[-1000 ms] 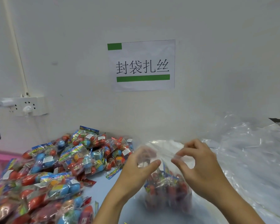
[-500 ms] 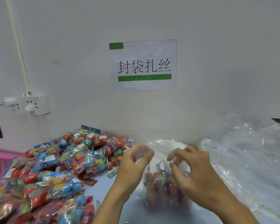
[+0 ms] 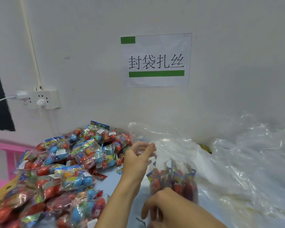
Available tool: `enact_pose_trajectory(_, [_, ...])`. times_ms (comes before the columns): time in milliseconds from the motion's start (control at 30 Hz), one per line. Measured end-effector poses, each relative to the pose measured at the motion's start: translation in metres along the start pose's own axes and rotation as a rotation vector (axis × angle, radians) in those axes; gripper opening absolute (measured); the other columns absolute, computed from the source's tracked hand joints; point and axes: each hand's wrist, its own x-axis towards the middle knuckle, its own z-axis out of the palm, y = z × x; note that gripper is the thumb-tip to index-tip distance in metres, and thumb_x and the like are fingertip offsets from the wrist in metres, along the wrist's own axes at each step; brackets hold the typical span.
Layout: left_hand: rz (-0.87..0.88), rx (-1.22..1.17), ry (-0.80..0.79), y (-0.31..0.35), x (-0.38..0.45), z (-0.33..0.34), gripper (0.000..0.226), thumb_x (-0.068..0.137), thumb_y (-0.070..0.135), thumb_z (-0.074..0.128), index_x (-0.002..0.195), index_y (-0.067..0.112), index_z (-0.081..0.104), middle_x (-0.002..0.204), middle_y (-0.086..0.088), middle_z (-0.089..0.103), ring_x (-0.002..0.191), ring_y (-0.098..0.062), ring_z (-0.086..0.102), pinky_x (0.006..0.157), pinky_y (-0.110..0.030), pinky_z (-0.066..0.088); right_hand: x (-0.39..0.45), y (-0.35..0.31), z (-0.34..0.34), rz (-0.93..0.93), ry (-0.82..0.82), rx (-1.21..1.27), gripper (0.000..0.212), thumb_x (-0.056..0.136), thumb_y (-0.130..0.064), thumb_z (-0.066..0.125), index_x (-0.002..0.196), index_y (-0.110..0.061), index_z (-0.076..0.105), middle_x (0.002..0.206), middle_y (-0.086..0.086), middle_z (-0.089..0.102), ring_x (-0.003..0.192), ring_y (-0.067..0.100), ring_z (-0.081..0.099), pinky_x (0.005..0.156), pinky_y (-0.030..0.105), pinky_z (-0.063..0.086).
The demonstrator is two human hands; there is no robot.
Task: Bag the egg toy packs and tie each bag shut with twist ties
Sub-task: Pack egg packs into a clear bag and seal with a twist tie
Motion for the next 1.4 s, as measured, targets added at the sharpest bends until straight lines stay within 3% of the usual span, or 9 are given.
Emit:
enact_pose_trajectory(467, [0.050,0.080,-0.101,0.003,-0.004,0.001,0.014,0.087,0.026,0.074,0.076,0.033,0.071,0.093,-0.002,0.075,0.093,-0.018,0.071,0.090,-0.041,0.055,0.008,0.011,0.009,0.023,0.017,0.094,0.011,0.096,-0.030,0.059,0.087,-0.034,0.064,0.068,-0.027,0.049,0.061,-0.020,0.046,0.076,0.007,0.033])
enact_pose_trajectory(567, [0.048,0.073,-0.110,0.003,-0.005,0.002,0.017,0.089,0.024,0.072,0.075,0.034,0.072,0.095,-0.007,0.075,0.095,-0.023,0.070,0.090,-0.044,0.054,-0.001,0.005,0.016,-0.026,0.342,-0.363,0.013,0.085,-0.057,0.056,0.079,-0.050,0.064,0.081,-0.041,0.057,0.083,-0.033,0.039,0.096,-0.005,-0.005])
enact_pose_trajectory(600, [0.045,0.071,-0.112,0.003,-0.004,0.002,0.018,0.090,0.023,0.071,0.075,0.034,0.072,0.096,-0.008,0.074,0.096,-0.025,0.070,0.089,-0.044,0.054,-0.003,0.000,0.012,-0.003,0.457,-0.427,0.010,0.080,-0.060,0.054,0.082,-0.059,0.064,0.089,-0.048,0.057,0.095,-0.031,0.038,0.112,0.012,-0.017])
enact_pose_trajectory(667, [0.045,0.064,-0.098,0.003,-0.004,0.003,0.019,0.091,0.020,0.069,0.075,0.030,0.072,0.096,-0.009,0.074,0.092,-0.021,0.070,0.085,-0.042,0.054,-0.007,-0.010,-0.005,0.015,0.440,-0.030,0.017,0.083,-0.039,0.061,0.089,-0.051,0.073,0.081,-0.036,0.068,0.084,-0.016,0.058,0.116,0.030,0.032])
enact_pose_trajectory(733, [0.049,0.041,-0.061,0.001,-0.003,0.002,0.016,0.092,0.017,0.068,0.078,0.023,0.070,0.091,-0.008,0.075,0.082,-0.013,0.070,0.079,-0.037,0.053,-0.009,-0.011,-0.026,-0.052,0.446,0.415,0.017,0.083,-0.020,0.062,0.082,-0.025,0.078,0.068,-0.009,0.073,0.061,0.002,0.066,0.069,0.022,0.054])
enact_pose_trajectory(900, [0.094,0.075,0.007,-0.001,0.000,-0.001,0.010,0.095,0.020,0.065,0.089,0.013,0.069,0.082,0.003,0.077,0.080,-0.006,0.071,0.072,-0.017,0.050,-0.025,0.015,-0.058,0.006,1.240,0.259,0.017,0.086,-0.011,0.060,0.085,-0.026,0.067,0.065,-0.005,0.062,0.051,0.008,0.054,0.046,0.018,0.040])
enact_pose_trajectory(1100, [0.092,0.049,-0.070,0.001,-0.004,0.003,0.009,0.096,0.019,0.062,0.091,0.012,0.064,0.083,-0.002,0.077,0.079,-0.010,0.072,0.070,-0.021,0.052,-0.035,0.055,-0.062,0.409,0.710,0.735,0.044,0.075,-0.049,0.073,0.116,-0.037,0.067,0.110,-0.011,0.070,0.099,0.009,0.070,0.080,0.024,0.053])
enact_pose_trajectory(1167, [0.025,0.032,-0.210,0.002,-0.009,0.008,0.009,0.095,0.021,0.064,0.093,0.011,0.064,0.085,-0.007,0.077,0.075,-0.012,0.071,0.063,-0.024,0.055,-0.028,0.050,-0.059,0.302,0.855,0.771,0.009,0.084,-0.023,0.076,0.090,-0.028,0.080,0.098,-0.007,0.077,0.088,0.008,0.072,0.073,0.017,0.053])
enact_pose_trajectory(1400, [0.117,0.294,-0.390,-0.001,-0.014,0.008,0.004,0.093,0.016,0.068,0.090,0.012,0.067,0.075,-0.010,0.067,0.062,-0.008,0.059,0.057,-0.017,0.047,-0.038,0.054,-0.074,0.269,1.175,1.189,0.033,0.085,0.013,0.063,0.072,-0.018,0.066,0.070,0.001,0.065,0.075,0.020,0.061,0.082,0.038,0.050])
